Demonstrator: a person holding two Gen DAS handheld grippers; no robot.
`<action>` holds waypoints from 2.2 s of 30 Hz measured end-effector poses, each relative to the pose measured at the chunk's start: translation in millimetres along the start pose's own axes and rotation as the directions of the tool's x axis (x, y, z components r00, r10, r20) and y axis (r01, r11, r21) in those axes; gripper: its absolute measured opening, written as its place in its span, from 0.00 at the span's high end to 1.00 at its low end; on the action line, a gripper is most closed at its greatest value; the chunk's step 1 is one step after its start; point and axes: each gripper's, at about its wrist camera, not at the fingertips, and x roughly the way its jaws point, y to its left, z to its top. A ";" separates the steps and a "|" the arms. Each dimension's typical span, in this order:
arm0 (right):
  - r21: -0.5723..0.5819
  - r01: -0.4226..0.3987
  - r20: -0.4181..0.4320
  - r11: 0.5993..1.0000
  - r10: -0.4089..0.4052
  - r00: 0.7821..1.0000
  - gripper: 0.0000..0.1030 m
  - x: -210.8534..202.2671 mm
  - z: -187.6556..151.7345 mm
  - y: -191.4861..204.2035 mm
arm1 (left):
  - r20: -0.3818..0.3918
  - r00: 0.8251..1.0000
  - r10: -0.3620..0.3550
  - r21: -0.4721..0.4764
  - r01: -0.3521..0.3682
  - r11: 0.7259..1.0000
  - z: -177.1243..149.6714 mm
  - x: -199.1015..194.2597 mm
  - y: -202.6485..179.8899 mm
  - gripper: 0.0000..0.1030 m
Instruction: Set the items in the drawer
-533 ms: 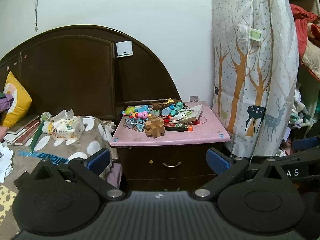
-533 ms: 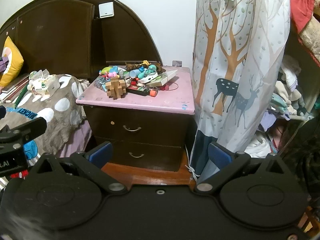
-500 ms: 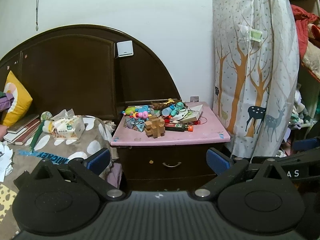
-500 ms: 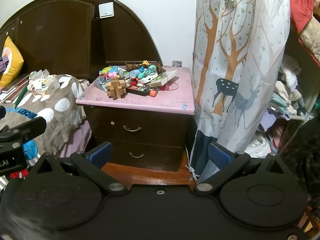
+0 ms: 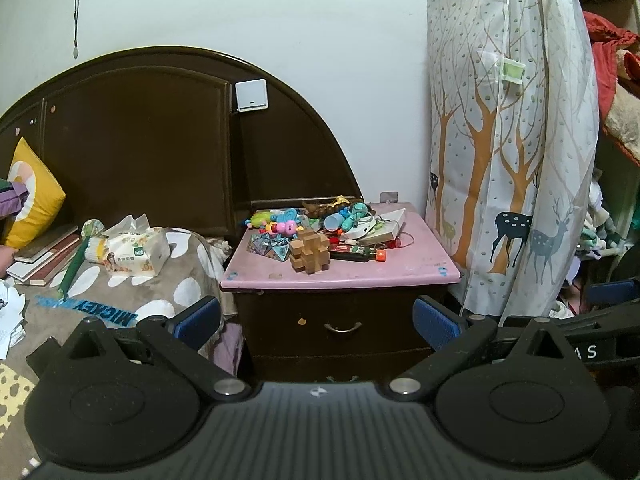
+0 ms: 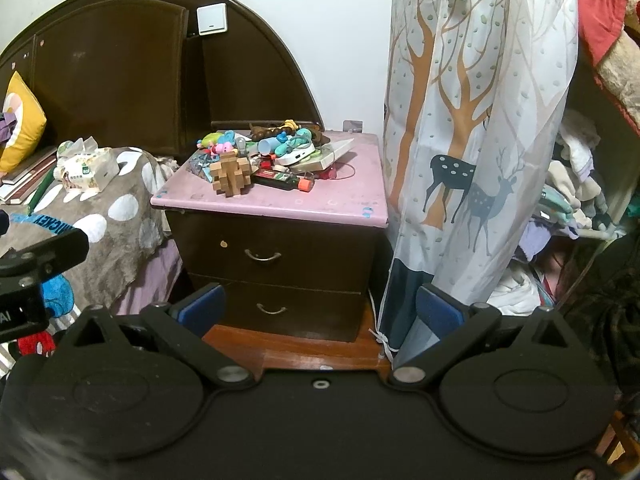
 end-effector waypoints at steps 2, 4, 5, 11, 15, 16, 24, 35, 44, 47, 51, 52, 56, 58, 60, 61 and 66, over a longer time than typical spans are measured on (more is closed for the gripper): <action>0.000 0.000 0.000 1.000 0.000 1.000 0.00 -0.2 -0.5 0.8 | -0.001 1.000 0.000 0.001 0.000 1.000 -0.8 0.0 -0.4 0.00; -0.001 -0.002 -0.001 1.000 0.002 1.000 0.00 -0.4 -0.7 1.6 | -0.008 1.000 0.000 0.005 0.000 1.000 2.2 2.2 -0.7 0.00; -0.002 -0.001 -0.001 1.000 0.001 1.000 0.00 -0.3 -1.0 2.2 | -0.008 1.000 -0.001 0.004 0.001 1.000 2.3 2.2 -0.5 0.00; -0.003 -0.009 0.002 1.000 0.009 1.000 0.00 -1.2 -0.3 -2.8 | -0.012 1.000 0.001 0.000 -0.001 1.000 1.6 1.4 0.8 0.00; -0.001 -0.012 0.000 1.000 0.012 1.000 0.00 -0.2 0.7 -5.5 | -0.014 1.000 0.004 -0.005 -0.004 1.000 3.4 1.2 -0.4 0.00; -0.002 -0.013 -0.001 1.000 0.013 1.000 0.00 -0.1 1.1 -6.2 | -0.014 1.000 0.004 -0.006 -0.004 1.000 3.6 1.3 -0.5 0.00; -0.002 -0.008 0.008 1.000 0.008 1.000 0.00 -2.1 -2.2 -2.8 | -0.011 1.000 0.006 -0.009 -0.006 1.000 3.0 0.0 0.0 0.00; -0.001 -0.007 0.008 1.000 0.007 1.000 0.00 -3.1 -2.1 -2.9 | -0.009 1.000 0.012 -0.011 -0.012 1.000 0.5 -3.1 -4.8 0.00; -0.005 -0.011 -0.007 1.000 0.010 1.000 0.00 5.1 -1.3 0.9 | -0.017 1.000 0.004 -0.002 -0.004 1.000 0.0 6.3 -4.8 0.00; 0.000 -0.014 -0.017 1.000 0.014 1.000 0.00 12.5 1.3 0.8 | -0.021 1.000 0.007 -0.007 -0.008 1.000 2.7 14.6 -1.3 0.00; -0.016 -0.004 -0.024 1.000 0.004 1.000 0.00 24.6 6.1 4.4 | -0.026 1.000 -0.002 -0.023 0.001 1.000 7.7 27.9 7.4 0.00; -0.020 -0.002 -0.027 1.000 0.001 1.000 0.00 28.4 7.8 5.1 | -0.028 1.000 -0.005 -0.023 0.004 1.000 9.1 31.9 9.1 0.00; -0.030 0.004 -0.036 1.000 -0.005 0.999 0.00 43.2 14.9 7.4 | -0.027 1.000 0.001 -0.017 -0.001 1.000 13.5 49.2 13.5 0.00; -0.038 0.008 -0.039 0.999 -0.009 0.999 0.00 51.6 18.5 8.4 | -0.024 1.000 0.000 -0.027 0.000 1.000 14.8 58.7 16.1 0.00; -0.044 0.010 -0.041 0.999 -0.011 0.999 0.00 59.3 21.8 9.9 | -0.020 1.000 0.005 -0.034 -0.006 0.999 15.7 68.8 18.5 0.00; -0.047 0.010 -0.041 0.999 -0.012 0.999 0.00 62.6 23.2 11.3 | -0.018 1.000 0.015 -0.034 -0.016 0.999 15.7 74.4 19.2 0.00; -0.065 -0.006 -0.020 0.998 0.004 1.000 0.00 81.2 28.0 16.1 | -0.008 0.998 0.062 -0.030 -0.062 0.998 15.8 103.3 23.4 0.00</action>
